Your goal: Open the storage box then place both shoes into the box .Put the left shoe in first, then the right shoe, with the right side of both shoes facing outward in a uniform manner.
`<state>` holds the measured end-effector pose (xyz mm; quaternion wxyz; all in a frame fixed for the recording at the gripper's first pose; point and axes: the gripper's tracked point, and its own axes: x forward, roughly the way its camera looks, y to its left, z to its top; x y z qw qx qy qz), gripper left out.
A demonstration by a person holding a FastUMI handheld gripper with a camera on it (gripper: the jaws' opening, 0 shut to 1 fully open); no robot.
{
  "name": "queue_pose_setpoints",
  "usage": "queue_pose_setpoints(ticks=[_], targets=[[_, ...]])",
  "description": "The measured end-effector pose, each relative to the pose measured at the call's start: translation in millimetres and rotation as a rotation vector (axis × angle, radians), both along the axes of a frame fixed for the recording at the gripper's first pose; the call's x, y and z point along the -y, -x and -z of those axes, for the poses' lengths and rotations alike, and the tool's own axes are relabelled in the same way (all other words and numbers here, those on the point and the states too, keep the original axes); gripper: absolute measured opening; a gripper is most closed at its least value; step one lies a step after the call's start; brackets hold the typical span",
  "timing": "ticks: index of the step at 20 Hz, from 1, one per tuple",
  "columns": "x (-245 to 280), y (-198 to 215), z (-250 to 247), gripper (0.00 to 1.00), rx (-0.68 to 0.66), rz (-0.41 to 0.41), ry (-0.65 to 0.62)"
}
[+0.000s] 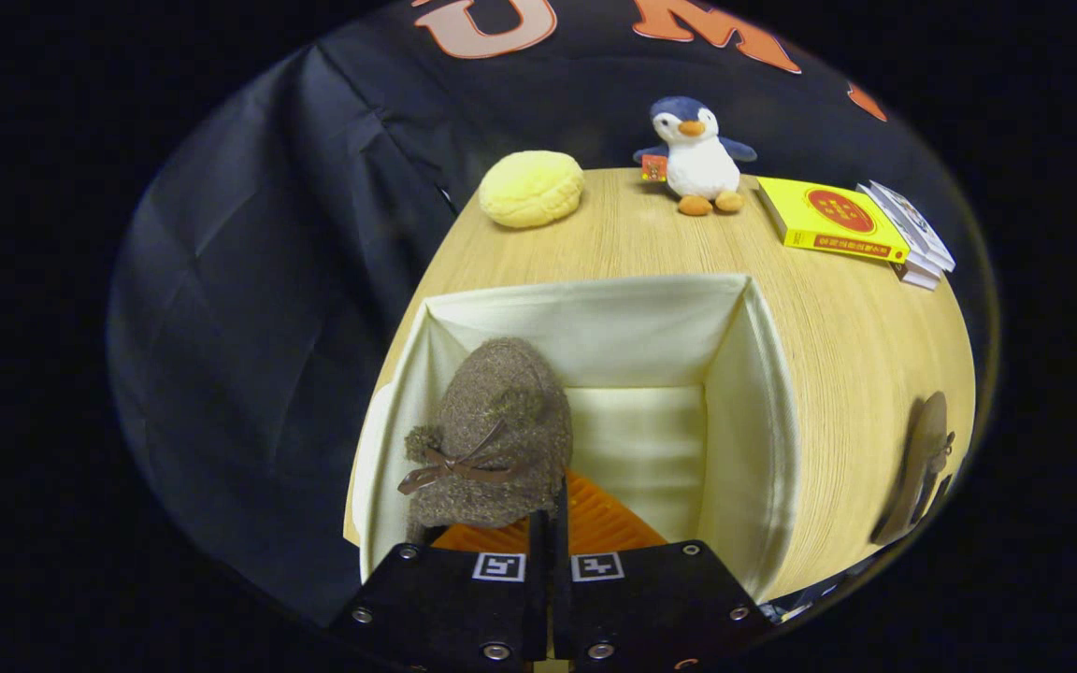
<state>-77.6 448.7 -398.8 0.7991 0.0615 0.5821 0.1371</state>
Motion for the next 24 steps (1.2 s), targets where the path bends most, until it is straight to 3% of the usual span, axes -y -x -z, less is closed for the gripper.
queue_pose_setpoints(ticks=[3,7,13,18,20,24], targets=[[-10,12,19,0.05,-0.075,-0.019,-0.012],[-14,36,20,0.21,-0.165,-0.074,-0.06],[7,53,-53,0.37,-0.116,-0.13,-0.257],[93,33,-102,0.58,0.064,-0.09,-0.295],[140,25,-109,0.62,0.125,-0.04,-0.286],[238,20,-93,0.81,0.23,0.086,-0.195]])
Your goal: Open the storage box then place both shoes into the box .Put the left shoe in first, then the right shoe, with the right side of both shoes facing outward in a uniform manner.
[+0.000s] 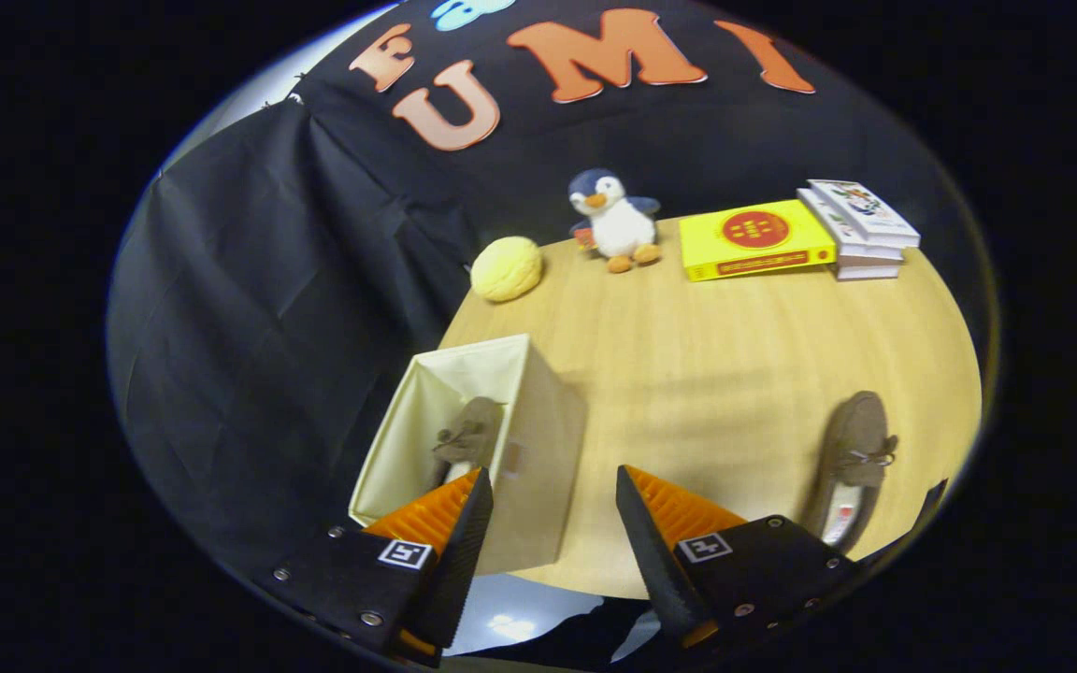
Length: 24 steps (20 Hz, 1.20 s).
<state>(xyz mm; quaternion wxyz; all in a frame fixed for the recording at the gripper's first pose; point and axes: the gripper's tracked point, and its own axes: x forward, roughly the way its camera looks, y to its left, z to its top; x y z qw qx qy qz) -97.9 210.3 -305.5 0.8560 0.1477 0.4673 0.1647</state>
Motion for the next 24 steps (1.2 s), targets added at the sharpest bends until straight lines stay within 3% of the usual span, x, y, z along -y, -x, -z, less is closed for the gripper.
queue_pose_setpoints(ticks=[2,7,12,16,21,24], targets=[[55,1,18,0.85,0.011,0.08,0.071],[163,26,71,0.84,-0.035,0.194,0.23],[217,41,121,0.85,-0.076,0.213,0.336],[226,31,153,0.72,-0.079,0.196,0.366],[231,11,181,0.45,-0.088,0.235,0.377],[227,1,185,0.37,-0.092,0.253,0.358]])
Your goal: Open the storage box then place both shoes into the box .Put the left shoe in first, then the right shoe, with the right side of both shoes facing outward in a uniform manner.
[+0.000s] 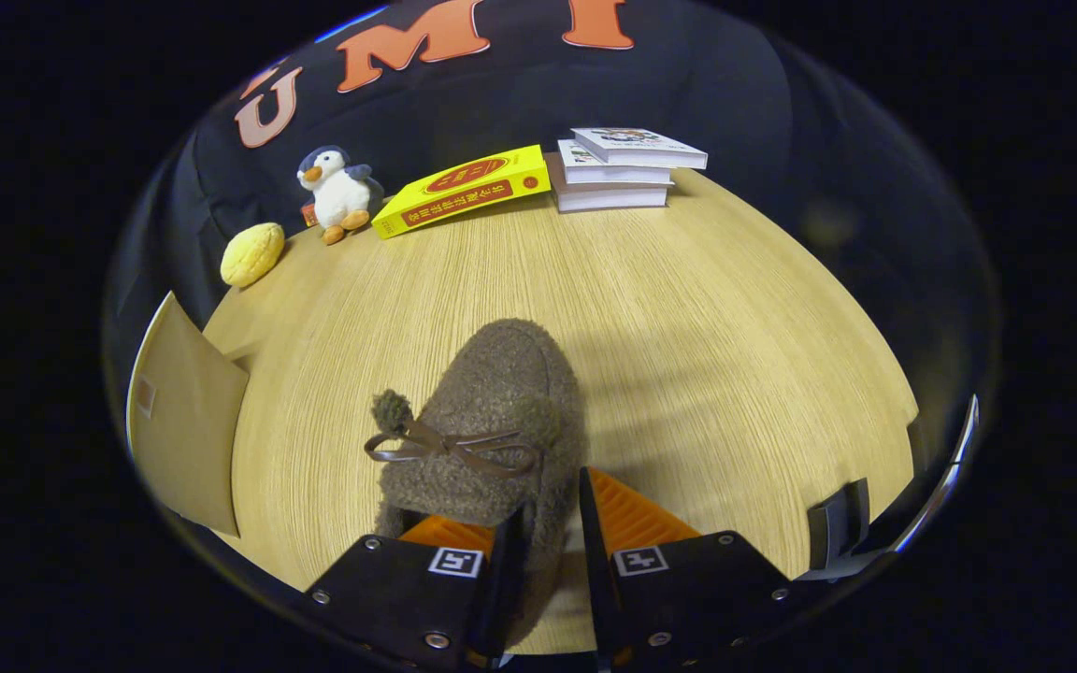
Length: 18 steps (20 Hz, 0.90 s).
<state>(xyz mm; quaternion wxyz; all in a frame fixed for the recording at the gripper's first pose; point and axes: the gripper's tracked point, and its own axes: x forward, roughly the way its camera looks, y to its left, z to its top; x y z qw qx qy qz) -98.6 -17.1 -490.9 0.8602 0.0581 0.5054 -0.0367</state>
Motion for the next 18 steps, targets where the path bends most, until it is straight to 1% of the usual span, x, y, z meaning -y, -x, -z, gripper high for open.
queue_pose_setpoints(ticks=[1,2,4,5,7,10,13,18], targets=[[2,-2,0,0.31,0.003,0.004,0.009],[4,-4,-1,0.29,0.005,0.013,0.015],[10,-4,0,0.2,-0.006,0.043,0.026],[10,-4,-2,0.09,-0.012,0.054,0.017],[10,-3,-8,0.05,-0.026,0.08,0.008],[6,-5,-35,0.05,-0.019,0.104,0.014],[-14,-11,-78,0.05,0.01,0.11,-0.026],[-63,-27,-139,0.05,0.062,0.065,-0.061]])
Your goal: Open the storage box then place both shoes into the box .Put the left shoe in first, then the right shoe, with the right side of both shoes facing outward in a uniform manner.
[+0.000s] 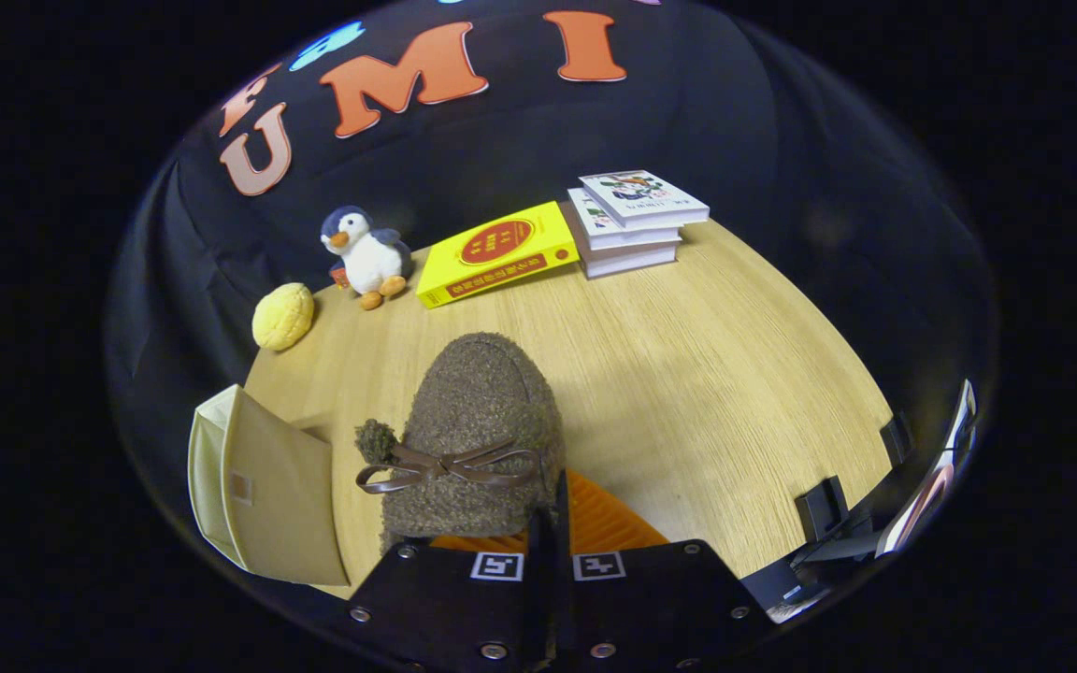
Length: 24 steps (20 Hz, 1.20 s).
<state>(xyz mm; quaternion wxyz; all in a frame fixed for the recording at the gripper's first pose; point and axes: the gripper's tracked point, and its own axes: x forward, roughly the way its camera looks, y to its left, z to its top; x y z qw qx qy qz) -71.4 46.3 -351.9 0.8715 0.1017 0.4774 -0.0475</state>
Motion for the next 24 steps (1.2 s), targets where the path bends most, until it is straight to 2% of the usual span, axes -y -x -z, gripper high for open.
queue_pose_setpoints(ticks=[7,14,19,24], targets=[[-105,-11,-53,0.05,0.033,-0.137,-0.072],[-227,-11,-73,0.05,0.033,-0.298,-0.147],[-289,-4,-70,0.05,0.002,-0.336,-0.181],[-320,-1,-51,0.05,-0.029,-0.342,-0.157]])
